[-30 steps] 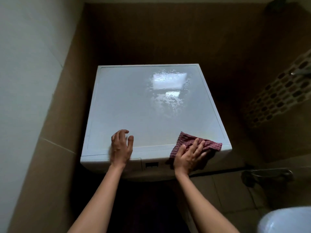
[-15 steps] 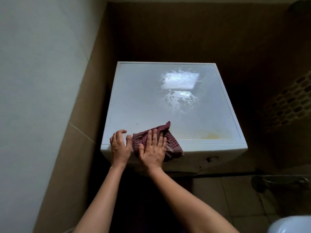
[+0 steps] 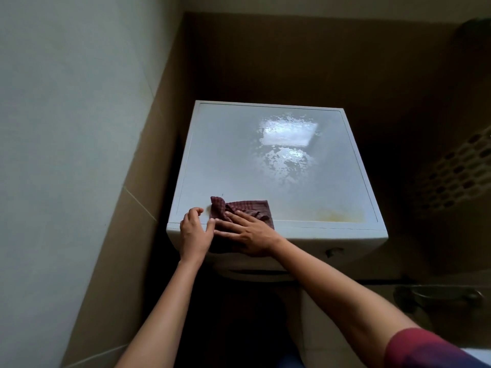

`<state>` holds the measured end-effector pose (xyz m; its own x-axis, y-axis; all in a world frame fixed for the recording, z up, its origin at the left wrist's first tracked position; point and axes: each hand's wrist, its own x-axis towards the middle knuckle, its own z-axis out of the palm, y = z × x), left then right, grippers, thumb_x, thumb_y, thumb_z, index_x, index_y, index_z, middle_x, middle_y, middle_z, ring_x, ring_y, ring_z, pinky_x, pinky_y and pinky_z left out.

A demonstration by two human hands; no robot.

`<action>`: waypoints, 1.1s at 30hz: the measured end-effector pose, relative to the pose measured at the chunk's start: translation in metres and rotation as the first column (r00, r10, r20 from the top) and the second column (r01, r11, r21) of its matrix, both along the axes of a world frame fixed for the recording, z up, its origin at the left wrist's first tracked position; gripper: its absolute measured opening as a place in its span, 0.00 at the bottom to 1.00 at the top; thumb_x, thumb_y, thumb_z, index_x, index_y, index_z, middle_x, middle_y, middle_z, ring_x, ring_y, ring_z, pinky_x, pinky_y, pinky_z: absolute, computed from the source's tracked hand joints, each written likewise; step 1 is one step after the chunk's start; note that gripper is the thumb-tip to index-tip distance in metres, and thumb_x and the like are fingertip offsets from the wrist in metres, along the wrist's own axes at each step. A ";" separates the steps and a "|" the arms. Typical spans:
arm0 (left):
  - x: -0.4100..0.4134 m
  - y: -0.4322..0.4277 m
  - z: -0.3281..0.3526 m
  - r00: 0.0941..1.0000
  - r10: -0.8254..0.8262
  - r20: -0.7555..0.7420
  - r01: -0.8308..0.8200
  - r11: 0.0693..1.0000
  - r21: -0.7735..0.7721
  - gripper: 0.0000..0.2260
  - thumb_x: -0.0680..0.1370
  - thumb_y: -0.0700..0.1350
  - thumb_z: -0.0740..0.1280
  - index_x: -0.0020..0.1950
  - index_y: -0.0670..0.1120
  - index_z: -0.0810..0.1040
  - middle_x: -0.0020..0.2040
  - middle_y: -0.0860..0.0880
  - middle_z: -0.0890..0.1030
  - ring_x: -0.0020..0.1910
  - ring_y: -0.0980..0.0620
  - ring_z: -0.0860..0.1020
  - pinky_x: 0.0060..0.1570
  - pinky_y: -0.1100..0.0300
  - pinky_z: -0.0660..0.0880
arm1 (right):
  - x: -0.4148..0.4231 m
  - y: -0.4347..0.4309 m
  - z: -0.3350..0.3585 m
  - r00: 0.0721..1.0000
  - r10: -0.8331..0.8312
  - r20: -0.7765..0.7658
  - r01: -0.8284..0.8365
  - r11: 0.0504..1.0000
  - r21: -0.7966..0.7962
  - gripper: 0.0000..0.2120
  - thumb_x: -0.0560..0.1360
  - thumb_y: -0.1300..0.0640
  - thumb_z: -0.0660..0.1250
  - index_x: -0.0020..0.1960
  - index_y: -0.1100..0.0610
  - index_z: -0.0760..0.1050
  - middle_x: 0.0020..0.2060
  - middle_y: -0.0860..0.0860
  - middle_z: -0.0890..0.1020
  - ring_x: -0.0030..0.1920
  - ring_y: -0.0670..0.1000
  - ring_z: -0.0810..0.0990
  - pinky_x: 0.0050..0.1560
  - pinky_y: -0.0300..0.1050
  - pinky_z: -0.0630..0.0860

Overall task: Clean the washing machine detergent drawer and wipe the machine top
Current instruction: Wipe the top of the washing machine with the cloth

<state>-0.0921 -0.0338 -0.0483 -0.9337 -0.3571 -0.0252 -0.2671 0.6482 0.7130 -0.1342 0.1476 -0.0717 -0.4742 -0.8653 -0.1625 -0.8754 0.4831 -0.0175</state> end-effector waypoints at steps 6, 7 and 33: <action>-0.009 0.032 0.011 0.976 -0.158 0.151 0.156 0.987 0.026 0.21 0.74 0.45 0.71 0.62 0.38 0.69 0.57 0.40 0.75 0.54 0.43 0.76 0.55 0.53 0.73 | -0.015 0.063 0.011 0.998 -0.027 0.064 0.027 1.000 -0.002 0.31 0.80 0.40 0.54 0.78 0.46 0.48 0.77 0.47 0.48 0.77 0.53 0.45 0.76 0.48 0.36; -0.011 0.038 0.013 0.967 -0.187 0.171 0.186 0.982 0.020 0.21 0.74 0.46 0.71 0.62 0.39 0.69 0.57 0.41 0.75 0.54 0.44 0.76 0.54 0.54 0.73 | -0.017 0.073 0.013 0.996 -0.043 0.079 0.043 0.999 -0.006 0.31 0.80 0.40 0.54 0.78 0.46 0.47 0.77 0.47 0.47 0.77 0.53 0.44 0.76 0.47 0.36; -0.061 0.106 0.026 0.860 -0.218 0.461 0.261 0.965 -0.031 0.08 0.75 0.49 0.69 0.47 0.45 0.79 0.51 0.45 0.81 0.50 0.44 0.79 0.42 0.58 0.71 | -0.041 0.161 0.035 0.187 -0.853 0.487 0.965 0.068 -0.251 0.09 0.75 0.54 0.64 0.48 0.59 0.79 0.49 0.56 0.79 0.57 0.57 0.71 0.53 0.48 0.70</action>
<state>-0.1535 0.0725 -0.0223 -0.8856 -0.1447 -0.4414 -0.3727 0.7886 0.4892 -0.1754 0.3086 -0.0369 -0.9537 0.2611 -0.1496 0.2992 0.7706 -0.5627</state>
